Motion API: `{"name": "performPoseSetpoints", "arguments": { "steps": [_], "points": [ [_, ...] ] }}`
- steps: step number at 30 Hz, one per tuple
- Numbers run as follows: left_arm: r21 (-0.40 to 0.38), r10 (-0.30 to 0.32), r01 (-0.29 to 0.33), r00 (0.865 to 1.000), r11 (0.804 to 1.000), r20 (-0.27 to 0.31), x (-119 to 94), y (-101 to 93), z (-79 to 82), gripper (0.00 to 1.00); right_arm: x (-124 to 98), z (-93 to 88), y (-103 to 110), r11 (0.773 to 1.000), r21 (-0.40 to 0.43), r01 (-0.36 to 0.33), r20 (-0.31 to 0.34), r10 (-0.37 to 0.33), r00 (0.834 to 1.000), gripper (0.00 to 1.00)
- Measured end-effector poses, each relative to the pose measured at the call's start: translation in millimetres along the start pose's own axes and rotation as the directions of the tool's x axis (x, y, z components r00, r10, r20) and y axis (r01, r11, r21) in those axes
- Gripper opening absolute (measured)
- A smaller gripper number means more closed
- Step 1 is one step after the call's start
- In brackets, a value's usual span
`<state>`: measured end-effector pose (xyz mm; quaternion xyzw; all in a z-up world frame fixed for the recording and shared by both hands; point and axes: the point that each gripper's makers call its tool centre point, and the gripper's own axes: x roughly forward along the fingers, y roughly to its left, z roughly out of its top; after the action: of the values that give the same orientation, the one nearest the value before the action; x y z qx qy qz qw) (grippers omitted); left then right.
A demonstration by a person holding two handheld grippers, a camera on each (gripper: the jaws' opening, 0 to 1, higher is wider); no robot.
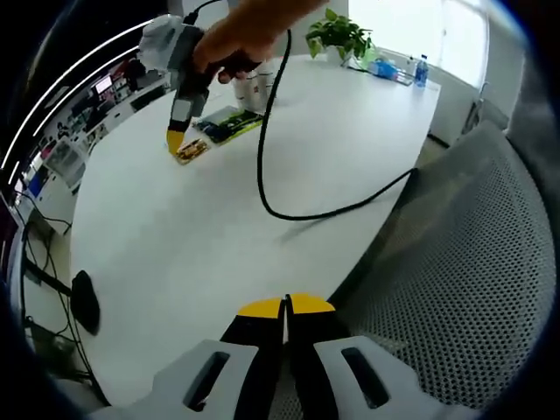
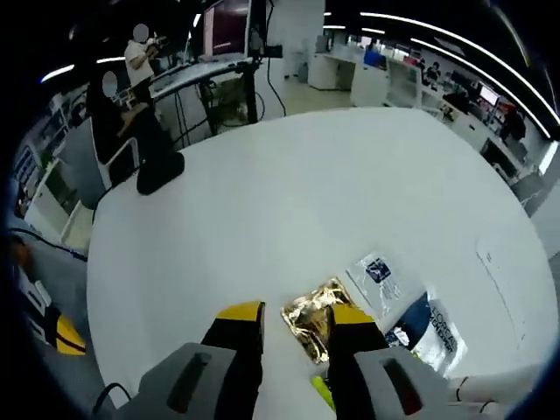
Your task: Arrange the skincare products in the storage area until every visible bottle or jar stands upright without overlapping.
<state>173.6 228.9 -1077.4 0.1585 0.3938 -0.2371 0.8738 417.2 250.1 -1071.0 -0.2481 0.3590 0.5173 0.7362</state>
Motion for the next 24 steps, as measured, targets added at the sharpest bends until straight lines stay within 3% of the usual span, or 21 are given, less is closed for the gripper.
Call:
{"name": "performPoseSetpoints", "arguments": {
  "steps": [2,6,11,15,20,22,24],
  "points": [
    [-0.035,0.019,-0.017,0.999,0.999,0.032,-2,5.7,5.3,0.0,-12,1.4,15,1.0,0.001,-0.016,0.054,0.016,0.998,0.23],
    [-0.034,0.026,-0.024,0.999,0.999,0.048,-3,7.7,8.1,0.0,-40,3.7,35,0.999,-0.033,-0.022,0.15,0.026,0.988,0.22],
    [-0.098,0.121,-0.101,0.968,0.99,0.22,-15,30.8,35.5,0.0,-80,15.6,56,0.999,0.002,-0.044,0.328,0.041,0.944,0.22],
    [-0.111,0.101,-0.078,0.971,0.991,0.217,-15,28.3,34.9,0.0,-110,11.9,68,0.998,0.037,-0.051,0.393,0.032,0.919,0.3],
    [-0.121,0.111,-0.078,0.949,0.99,0.296,-24,32.1,47.6,0.0,-146,10.7,76,0.992,0.111,-0.061,0.509,-0.004,0.86,0.39],
    [-0.111,0.102,-0.069,0.938,0.991,0.33,-27,31.4,53.5,0.0,-162,10.2,79,0.985,0.148,-0.089,0.563,-0.01,0.826,0.35],
    [-0.102,0.102,-0.071,0.935,0.992,0.338,-31,33.8,54.9,0.0,-169,4.9,76,0.985,0.156,-0.079,0.565,-0.024,0.824,0.28]
  ]
}}
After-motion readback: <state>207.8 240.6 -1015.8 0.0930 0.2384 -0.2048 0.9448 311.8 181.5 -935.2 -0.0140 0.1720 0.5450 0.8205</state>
